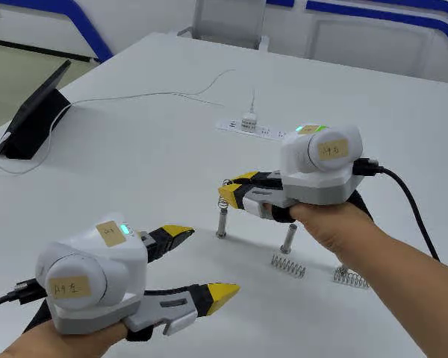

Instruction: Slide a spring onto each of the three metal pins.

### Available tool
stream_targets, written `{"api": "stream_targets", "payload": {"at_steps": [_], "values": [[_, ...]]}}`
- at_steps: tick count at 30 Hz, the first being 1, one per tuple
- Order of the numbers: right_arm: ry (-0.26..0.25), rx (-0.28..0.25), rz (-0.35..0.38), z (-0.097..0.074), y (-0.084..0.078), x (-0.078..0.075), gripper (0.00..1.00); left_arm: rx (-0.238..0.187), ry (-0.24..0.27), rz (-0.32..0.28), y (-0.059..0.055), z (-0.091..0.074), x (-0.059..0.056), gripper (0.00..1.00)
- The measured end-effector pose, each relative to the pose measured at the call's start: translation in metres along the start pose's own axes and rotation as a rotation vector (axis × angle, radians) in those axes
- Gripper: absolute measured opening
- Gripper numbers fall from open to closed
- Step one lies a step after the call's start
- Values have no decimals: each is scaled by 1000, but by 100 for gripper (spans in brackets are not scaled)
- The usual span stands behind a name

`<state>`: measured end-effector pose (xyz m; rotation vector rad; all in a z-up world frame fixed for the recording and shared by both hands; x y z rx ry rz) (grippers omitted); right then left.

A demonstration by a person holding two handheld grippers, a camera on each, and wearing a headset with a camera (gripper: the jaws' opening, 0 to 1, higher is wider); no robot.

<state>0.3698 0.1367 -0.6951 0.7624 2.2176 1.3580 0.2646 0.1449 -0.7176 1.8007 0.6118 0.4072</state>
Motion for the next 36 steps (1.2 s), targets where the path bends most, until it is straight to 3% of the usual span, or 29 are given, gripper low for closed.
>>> {"api": "stream_targets", "payload": {"at_steps": [12, 36], "values": [[1, 24, 16, 5, -12, -1, 12, 6, 1, -18, -3, 1, 1, 67], [-12, 87, 0, 23, -46, 5, 12, 30, -14, -24, -8, 4, -2, 67]]}}
Point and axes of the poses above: the centre of the closed fingertips' face, and the gripper's own axes: z roughly forward along the fingers, x roughly to its left, y roughly out of its top, the point moved 1 cm from there along -z, roughly backward along the fingers, and after that the axes turned 9 degrees about -y, right-handed, at the moved point
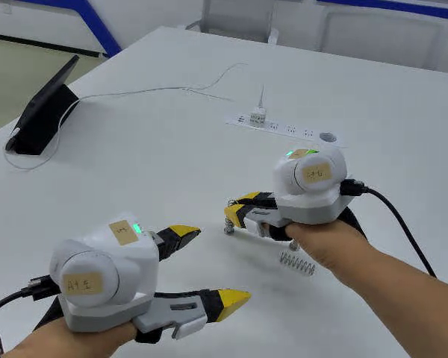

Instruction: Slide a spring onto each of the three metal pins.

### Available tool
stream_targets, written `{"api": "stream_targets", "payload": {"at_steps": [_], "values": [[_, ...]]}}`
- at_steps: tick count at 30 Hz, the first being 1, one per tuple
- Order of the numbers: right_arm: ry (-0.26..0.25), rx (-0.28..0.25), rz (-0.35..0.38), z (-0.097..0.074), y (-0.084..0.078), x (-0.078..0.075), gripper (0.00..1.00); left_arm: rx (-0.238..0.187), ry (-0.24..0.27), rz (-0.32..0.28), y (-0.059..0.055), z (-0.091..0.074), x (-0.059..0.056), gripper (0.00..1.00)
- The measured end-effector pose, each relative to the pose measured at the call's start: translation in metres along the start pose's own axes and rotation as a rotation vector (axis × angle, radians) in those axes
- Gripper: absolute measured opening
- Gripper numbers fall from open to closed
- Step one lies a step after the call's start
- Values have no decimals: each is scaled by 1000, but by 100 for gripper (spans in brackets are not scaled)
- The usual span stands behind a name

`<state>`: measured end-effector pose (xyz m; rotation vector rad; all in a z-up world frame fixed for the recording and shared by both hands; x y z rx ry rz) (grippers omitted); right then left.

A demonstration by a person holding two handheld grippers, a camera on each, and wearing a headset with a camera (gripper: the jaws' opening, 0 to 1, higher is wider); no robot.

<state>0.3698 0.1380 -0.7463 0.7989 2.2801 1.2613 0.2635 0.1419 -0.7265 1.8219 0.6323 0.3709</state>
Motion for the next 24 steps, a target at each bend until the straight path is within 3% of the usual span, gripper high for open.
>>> {"api": "stream_targets", "payload": {"at_steps": [24], "values": [[-2, 45, -10, 0, -15, 5, 15, 6, -4, -1, -2, 0, -1, 65]]}}
Point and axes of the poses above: the centre of the closed fingertips' face, and the gripper's own axes: z roughly forward along the fingers, x roughly to its left, y roughly out of its top, the point moved 1 cm from there along -z, roughly backward along the fingers, and after that the axes turned 9 degrees about -y, right-handed, at the moved point
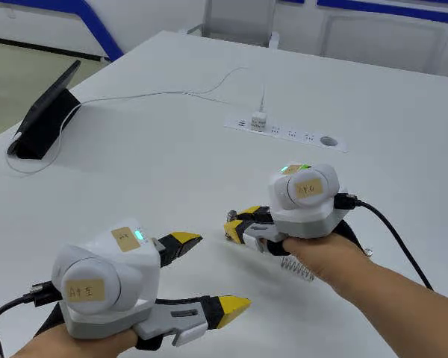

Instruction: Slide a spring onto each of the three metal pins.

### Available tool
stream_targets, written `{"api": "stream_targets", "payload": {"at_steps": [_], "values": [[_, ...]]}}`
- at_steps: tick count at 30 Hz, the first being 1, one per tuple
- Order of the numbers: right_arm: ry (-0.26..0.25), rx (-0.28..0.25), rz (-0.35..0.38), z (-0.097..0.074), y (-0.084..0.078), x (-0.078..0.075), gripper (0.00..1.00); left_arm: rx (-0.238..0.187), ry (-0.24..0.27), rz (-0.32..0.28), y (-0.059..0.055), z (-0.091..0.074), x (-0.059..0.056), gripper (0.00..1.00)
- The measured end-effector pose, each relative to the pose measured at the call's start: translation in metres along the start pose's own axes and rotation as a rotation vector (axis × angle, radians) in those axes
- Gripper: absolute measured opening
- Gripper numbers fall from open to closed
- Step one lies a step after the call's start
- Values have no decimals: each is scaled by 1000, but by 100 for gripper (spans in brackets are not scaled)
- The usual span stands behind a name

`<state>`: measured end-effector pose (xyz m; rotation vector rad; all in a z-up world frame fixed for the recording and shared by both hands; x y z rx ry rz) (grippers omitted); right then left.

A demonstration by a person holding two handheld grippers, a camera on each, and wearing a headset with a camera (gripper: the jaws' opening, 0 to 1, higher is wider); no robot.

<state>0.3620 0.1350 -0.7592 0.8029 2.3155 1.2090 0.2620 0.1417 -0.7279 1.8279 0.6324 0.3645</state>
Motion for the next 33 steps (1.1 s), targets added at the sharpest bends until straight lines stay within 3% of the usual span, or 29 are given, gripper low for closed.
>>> {"api": "stream_targets", "payload": {"at_steps": [15, 25, 33], "values": [[-28, -64, 18, -28, 11, -7, 17, 11, -13, 6, -1, 1, -4, 65], [-32, -120, -1, -57, 20, -6, 17, 20, -23, 13, -3, 3, -6, 65], [-47, -146, -9, -81, 17, -8, 18, 27, -34, 20, -3, 3, -8, 65]]}}
Point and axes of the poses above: the centre of the closed fingertips' face, and the gripper's own axes: z roughly forward along the fingers, x roughly to its left, y roughly out of its top, the point moved 1 cm from there along -z, roughly backward along the fingers, and after that the axes turned 9 degrees about -y, right-handed, at the moved point
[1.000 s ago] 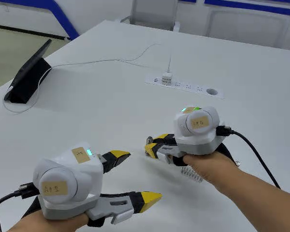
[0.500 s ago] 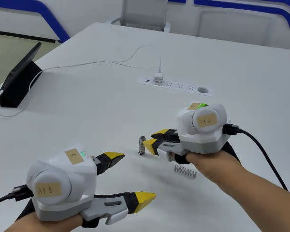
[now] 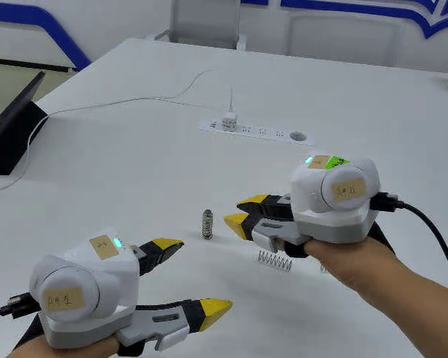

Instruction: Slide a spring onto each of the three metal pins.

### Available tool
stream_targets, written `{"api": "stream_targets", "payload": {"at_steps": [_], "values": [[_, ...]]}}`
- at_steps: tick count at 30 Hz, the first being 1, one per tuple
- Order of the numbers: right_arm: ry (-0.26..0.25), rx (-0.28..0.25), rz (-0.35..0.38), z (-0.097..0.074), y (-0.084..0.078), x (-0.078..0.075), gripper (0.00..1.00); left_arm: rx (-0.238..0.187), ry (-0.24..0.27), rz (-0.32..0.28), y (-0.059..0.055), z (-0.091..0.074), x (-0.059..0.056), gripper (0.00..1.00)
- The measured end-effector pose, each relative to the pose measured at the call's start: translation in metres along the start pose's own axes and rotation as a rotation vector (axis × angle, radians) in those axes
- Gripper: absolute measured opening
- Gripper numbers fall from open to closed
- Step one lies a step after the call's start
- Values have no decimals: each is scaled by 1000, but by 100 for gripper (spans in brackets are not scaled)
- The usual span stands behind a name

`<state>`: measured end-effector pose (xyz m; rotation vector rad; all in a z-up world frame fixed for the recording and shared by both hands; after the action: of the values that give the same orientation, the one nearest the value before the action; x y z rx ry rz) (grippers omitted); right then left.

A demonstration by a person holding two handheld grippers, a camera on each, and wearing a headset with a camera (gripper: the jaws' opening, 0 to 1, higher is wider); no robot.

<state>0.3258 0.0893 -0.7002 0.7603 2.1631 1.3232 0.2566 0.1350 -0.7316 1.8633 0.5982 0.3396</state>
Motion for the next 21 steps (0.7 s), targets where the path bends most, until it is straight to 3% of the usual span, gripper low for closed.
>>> {"api": "stream_targets", "payload": {"at_steps": [13, 21], "values": [[-31, 23, -15, -31, -23, -10, 18, 6, -13, 8, 0, 2, -3, 65], [-46, 80, -12, -38, -53, -19, 18, 15, -16, 11, -1, 2, -4, 64]]}}
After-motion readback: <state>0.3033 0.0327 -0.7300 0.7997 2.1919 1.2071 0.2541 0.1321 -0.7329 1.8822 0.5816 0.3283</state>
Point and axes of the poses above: the centre of the closed fingertips' face, and the gripper's own axes: z roughly forward along the fingers, x roughly to its left, y roughly out of its top, the point moved 1 cm from there along -z, roughly backward along the fingers, and after that the axes turned 9 degrees about -y, right-handed, at the moved point
